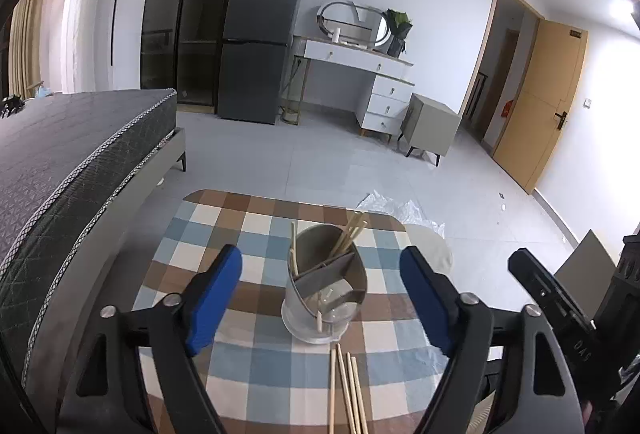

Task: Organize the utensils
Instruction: 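Withdraw both open tools back toward the remaining chopsticks, then lower both open tools onto the loose chopsticks beside the holder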

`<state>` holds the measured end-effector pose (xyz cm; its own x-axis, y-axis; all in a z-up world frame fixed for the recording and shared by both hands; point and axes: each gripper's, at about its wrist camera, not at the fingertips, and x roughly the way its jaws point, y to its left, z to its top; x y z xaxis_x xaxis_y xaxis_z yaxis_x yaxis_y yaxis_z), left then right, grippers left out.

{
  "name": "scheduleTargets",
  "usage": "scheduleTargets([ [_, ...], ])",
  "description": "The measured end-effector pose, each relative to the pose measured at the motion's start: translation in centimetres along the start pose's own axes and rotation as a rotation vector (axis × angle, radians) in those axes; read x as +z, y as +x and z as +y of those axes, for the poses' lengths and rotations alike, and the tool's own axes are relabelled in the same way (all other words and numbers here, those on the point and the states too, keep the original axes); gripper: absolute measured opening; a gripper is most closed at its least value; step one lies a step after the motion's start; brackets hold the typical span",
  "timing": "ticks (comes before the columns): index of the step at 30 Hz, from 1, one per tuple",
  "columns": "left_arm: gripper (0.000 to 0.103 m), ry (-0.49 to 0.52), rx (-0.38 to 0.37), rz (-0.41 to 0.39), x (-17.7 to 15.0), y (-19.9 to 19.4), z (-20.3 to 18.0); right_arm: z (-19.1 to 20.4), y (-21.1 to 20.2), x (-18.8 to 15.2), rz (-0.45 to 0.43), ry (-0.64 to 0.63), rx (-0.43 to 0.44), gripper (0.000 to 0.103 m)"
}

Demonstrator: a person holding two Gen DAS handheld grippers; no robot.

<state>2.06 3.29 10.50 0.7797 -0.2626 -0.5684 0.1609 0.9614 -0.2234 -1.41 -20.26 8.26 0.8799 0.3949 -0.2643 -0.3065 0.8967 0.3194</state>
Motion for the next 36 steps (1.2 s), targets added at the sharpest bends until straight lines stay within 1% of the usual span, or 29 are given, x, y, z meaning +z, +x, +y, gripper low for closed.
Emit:
scheduleTargets([
  [3, 0.084, -0.010, 0.031, -0.026, -0.8, -1.3, -0.4, 0.3, -1.0, -0.5, -0.006, -0.018, -0.003, 0.071],
  [5, 0.088, -0.011, 0.035, -0.036, -1.3, -1.9, -0.6, 0.6, -1.6, -1.1, -0.008, -0.026, -0.003, 0.078],
  [10, 0.096, 0.019, 0.073, -0.075, -2.9, -3.4, -1.3, 1.1, -2.9, -2.6, 0.004, -0.045, 0.006, 0.085],
  [12, 0.097, 0.028, 0.088, -0.079, -3.7, -3.5, -1.4, 1.3, -3.2, -3.3, 0.008, -0.054, 0.003, 0.089],
  [14, 0.097, 0.031, 0.095, -0.075, -4.6, -3.3, -1.3, 1.5, -3.3, -3.8, 0.023, -0.063, 0.006, 0.096],
  [17, 0.097, 0.035, 0.110, -0.073, -5.8, -2.9, -1.1, 1.7, -3.5, -4.8, 0.040, -0.075, 0.013, 0.100],
  [22, 0.097, 0.045, 0.128, -0.049, -7.9, -1.5, -0.6, 1.8, -3.5, -7.2, 0.077, -0.092, 0.004, 0.103],
  [24, 0.097, 0.048, 0.143, -0.032, -8.7, -0.7, -0.3, 1.4, -3.2, -8.4, 0.107, -0.083, -0.002, 0.103],
  [27, 0.097, 0.037, 0.146, -0.005, -9.9, 0.5, 0.2, 0.9, -2.7, -9.6, 0.149, -0.079, -0.015, 0.103],
  [31, 0.097, 0.020, 0.164, 0.047, -11.4, 2.3, 0.7, 0.1, -1.1, -11.1, 0.249, -0.060, -0.046, 0.103],
  [32, 0.097, 0.019, 0.163, 0.072, -11.6, 3.2, 0.9, -0.1, -0.6, -11.5, 0.276, -0.055, -0.048, 0.103],
  [36, 0.097, 0.036, 0.169, 0.084, -12.4, 4.2, 1.1, -0.9, 1.0, -12.8, 0.341, -0.043, -0.072, 0.102],
])
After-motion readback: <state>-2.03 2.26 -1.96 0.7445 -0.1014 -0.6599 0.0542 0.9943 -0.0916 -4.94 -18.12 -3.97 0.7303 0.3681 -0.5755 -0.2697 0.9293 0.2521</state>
